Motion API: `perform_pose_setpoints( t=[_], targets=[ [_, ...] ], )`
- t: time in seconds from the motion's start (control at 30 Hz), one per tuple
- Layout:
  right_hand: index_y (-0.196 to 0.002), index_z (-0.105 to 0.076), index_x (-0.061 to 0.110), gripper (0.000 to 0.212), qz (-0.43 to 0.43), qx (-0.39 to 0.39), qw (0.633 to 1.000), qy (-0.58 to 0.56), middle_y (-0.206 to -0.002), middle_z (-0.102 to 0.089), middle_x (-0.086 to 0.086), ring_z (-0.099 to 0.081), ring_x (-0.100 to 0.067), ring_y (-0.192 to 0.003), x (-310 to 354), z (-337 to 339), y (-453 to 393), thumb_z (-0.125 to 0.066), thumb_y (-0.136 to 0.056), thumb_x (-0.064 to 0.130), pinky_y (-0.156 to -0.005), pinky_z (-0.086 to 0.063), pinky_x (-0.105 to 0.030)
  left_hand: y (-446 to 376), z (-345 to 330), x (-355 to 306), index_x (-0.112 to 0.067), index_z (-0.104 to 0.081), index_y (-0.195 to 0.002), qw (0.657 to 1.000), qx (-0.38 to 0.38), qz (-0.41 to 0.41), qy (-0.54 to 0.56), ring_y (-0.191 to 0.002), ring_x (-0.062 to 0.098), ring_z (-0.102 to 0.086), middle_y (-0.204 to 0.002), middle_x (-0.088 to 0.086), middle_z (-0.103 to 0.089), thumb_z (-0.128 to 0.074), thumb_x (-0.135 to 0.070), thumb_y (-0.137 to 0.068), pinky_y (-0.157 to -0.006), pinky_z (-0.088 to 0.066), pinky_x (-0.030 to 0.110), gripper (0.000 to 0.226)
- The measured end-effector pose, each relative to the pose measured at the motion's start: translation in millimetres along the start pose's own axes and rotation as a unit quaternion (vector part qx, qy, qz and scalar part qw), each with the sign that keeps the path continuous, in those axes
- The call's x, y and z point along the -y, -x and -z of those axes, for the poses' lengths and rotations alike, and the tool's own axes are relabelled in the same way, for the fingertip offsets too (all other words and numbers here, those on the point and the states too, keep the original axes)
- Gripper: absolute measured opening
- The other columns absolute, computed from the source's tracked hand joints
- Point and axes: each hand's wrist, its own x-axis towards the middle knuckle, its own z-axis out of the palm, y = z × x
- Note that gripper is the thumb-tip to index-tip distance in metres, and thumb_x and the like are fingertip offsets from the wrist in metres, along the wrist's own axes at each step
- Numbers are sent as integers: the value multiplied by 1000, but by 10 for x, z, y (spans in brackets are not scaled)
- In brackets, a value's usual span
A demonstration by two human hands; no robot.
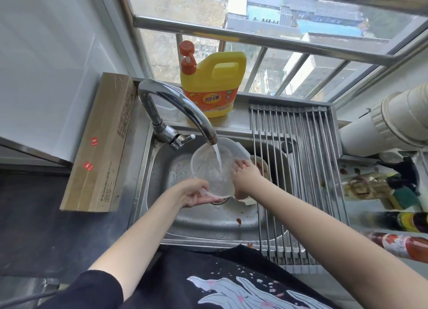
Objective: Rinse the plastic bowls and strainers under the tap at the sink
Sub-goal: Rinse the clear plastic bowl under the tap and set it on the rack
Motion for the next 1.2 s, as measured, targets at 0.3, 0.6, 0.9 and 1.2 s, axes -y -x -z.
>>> perform_pose_setpoints(
  t=[0.3,0.6,0.9,1.2],
  targets=[
    [-153,-10,29,84,211,106,860,-452,-160,-9,6,-11,-18,-146,143,22,258,-61,-88,44,-118,-6,-41,128,41,-2,5,-33,-136,993,46,32,-105,-67,34,-72,-103,41,-60,-34,11,-90,-63,-60,30,47],
    [-149,-29,25,58,147,42,921,-360,-149,-40,-2,-42,-24,-132,162,154,156,-42,-94,11,-106,-32,-34,137,94,33,9,-30,-136,990,73,86,-87,-68,31,-73,-95,43,-62,-33,5,-90,-57,-59,23,46],
    [-141,-37,11,42,-127,-23,128,-983,-124,-41,-7,-47,-25,-115,177,489,20,-39,-100,18,-96,-41,-32,110,64,192,22,-24,-135,993,68,91,-7,-65,29,-73,-91,43,-62,-33,-2,-96,-49,-57,25,46],
    [-144,-32,7,50,-112,-12,316,-942,-149,-34,-10,-33,-29,-137,468,957,-51,-43,-100,29,-110,-27,-40,240,-190,188,14,-21,-138,998,17,0,-68,-49,28,-69,-106,43,-59,-25,-3,-100,-42,-54,24,42]
  ],
)
